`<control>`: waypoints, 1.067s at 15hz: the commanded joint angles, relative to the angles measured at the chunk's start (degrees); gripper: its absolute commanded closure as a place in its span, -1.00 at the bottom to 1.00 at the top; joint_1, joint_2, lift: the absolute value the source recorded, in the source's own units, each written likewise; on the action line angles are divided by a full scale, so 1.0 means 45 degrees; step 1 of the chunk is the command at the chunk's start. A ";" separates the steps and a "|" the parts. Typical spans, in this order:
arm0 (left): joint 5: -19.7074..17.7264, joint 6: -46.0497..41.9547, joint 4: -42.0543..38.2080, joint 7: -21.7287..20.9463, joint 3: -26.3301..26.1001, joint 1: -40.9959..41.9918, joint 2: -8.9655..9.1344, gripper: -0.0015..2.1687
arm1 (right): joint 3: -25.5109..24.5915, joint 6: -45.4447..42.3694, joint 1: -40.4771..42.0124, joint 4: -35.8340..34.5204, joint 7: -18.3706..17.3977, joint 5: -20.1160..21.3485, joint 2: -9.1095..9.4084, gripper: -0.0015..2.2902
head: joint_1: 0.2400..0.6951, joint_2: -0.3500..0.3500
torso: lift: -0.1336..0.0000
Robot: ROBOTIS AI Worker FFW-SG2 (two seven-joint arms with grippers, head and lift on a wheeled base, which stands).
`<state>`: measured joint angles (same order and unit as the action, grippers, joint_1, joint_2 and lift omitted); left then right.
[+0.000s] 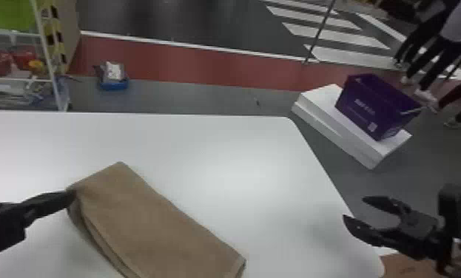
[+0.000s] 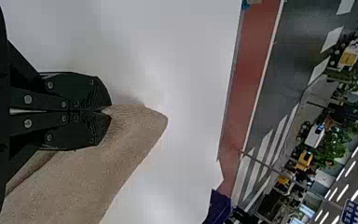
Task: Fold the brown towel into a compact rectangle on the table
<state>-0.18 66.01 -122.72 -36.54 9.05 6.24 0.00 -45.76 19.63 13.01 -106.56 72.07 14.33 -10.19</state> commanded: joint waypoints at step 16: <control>-0.0663 0.0244 -0.0248 0.1089 0.1016 0.0449 0.0033 -0.97 | 0.4916 -1.0543 0.2481 -0.3410 0.1390 0.3477 0.0623 -0.83 | 1.00 -0.09 | -1.00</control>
<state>-0.53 67.73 -123.63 -31.70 12.95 7.79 0.00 -24.89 -22.74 23.68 -121.42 78.14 27.41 -6.48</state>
